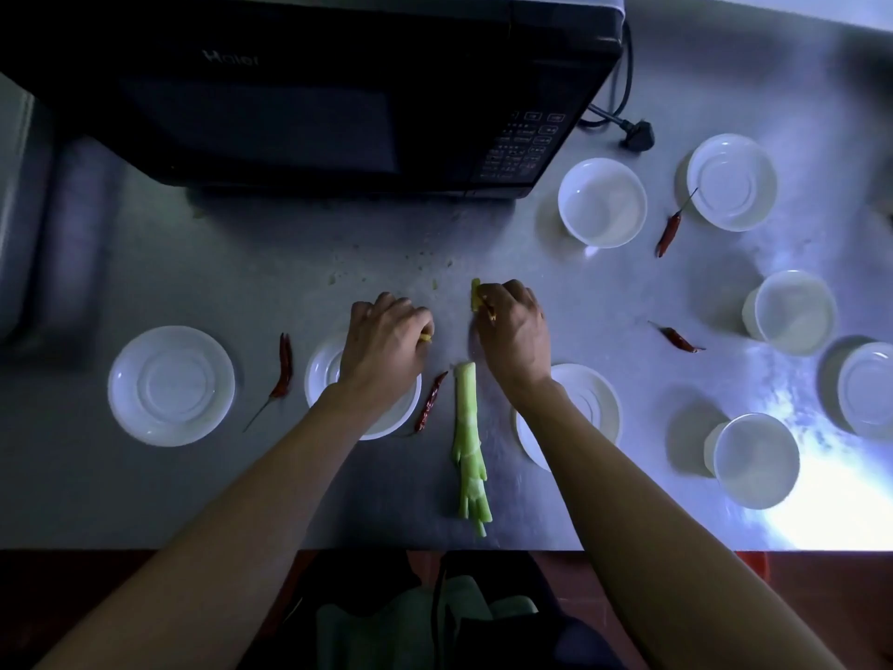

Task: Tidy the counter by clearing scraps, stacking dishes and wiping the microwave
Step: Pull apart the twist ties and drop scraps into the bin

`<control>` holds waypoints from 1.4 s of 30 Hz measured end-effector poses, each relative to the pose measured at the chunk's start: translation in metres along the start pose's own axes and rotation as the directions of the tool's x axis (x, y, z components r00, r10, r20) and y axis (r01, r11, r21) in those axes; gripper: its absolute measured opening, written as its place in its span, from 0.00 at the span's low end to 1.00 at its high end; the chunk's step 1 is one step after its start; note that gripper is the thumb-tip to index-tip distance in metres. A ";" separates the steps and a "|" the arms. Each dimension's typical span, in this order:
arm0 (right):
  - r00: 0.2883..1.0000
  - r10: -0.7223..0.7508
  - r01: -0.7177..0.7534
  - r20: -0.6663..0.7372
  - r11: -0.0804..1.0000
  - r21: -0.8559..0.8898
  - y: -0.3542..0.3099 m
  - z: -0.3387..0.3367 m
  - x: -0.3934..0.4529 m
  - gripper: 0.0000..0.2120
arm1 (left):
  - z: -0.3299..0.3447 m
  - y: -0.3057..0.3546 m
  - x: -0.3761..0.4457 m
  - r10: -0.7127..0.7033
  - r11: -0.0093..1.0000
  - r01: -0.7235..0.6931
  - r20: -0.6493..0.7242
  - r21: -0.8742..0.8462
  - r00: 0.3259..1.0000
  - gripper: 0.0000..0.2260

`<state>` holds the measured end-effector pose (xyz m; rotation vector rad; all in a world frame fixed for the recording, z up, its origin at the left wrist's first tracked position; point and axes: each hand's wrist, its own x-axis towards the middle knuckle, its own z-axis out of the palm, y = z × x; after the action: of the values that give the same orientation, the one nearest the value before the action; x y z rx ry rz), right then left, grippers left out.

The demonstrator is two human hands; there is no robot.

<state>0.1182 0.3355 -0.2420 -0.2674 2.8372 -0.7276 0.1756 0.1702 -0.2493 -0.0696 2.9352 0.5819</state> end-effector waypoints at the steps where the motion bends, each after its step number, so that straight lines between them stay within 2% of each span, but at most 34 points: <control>1: 1.000 0.008 -0.008 -0.008 0.999 0.034 0.000 -0.002 -0.003 0.13 | -0.001 0.000 -0.001 0.006 1.000 -0.006 0.006 -0.004 1.000 0.04; 11: 0.993 0.048 -0.038 -0.105 0.995 0.093 0.007 -0.028 -0.038 0.11 | -0.010 0.019 0.007 0.079 0.994 -0.075 0.061 -0.075 0.995 0.03; 15: 0.975 0.140 -0.118 -0.172 0.985 0.128 0.020 -0.040 -0.064 0.10 | -0.012 0.042 0.010 0.185 0.979 -0.176 0.081 -0.104 0.979 0.04; 22: 0.897 0.275 -0.219 -0.345 0.956 0.194 0.046 -0.071 -0.119 0.07 | -0.008 0.104 0.013 0.396 0.910 -0.379 0.082 -0.168 0.915 0.05; 28: 0.813 0.368 -0.279 -0.452 0.927 0.251 0.086 -0.096 -0.173 0.04 | 0.009 0.173 0.000 0.574 0.816 -0.551 0.146 -0.173 0.805 0.04; 32: 0.767 0.425 -0.314 -0.480 0.902 0.296 0.118 -0.106 -0.218 0.03 | 0.032 0.222 -0.019 0.643 0.765 -0.629 0.216 -0.137 0.735 0.03; 35: 0.703 0.508 -0.377 -0.498 0.860 0.344 0.155 -0.114 -0.271 0.04 | 0.057 0.271 -0.049 0.686 0.719 -0.685 0.273 -0.116 0.674 0.02; 42: 0.538 0.661 -0.499 -0.524 0.750 0.433 0.243 -0.133 -0.410 0.05 | 0.115 0.387 -0.135 0.779 0.563 -0.815 0.418 -0.136 0.468 0.03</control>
<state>0.4514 0.6970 -0.1863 1.1809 3.0364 -1.1293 0.2959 0.5742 -0.1881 1.3526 2.3574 0.4639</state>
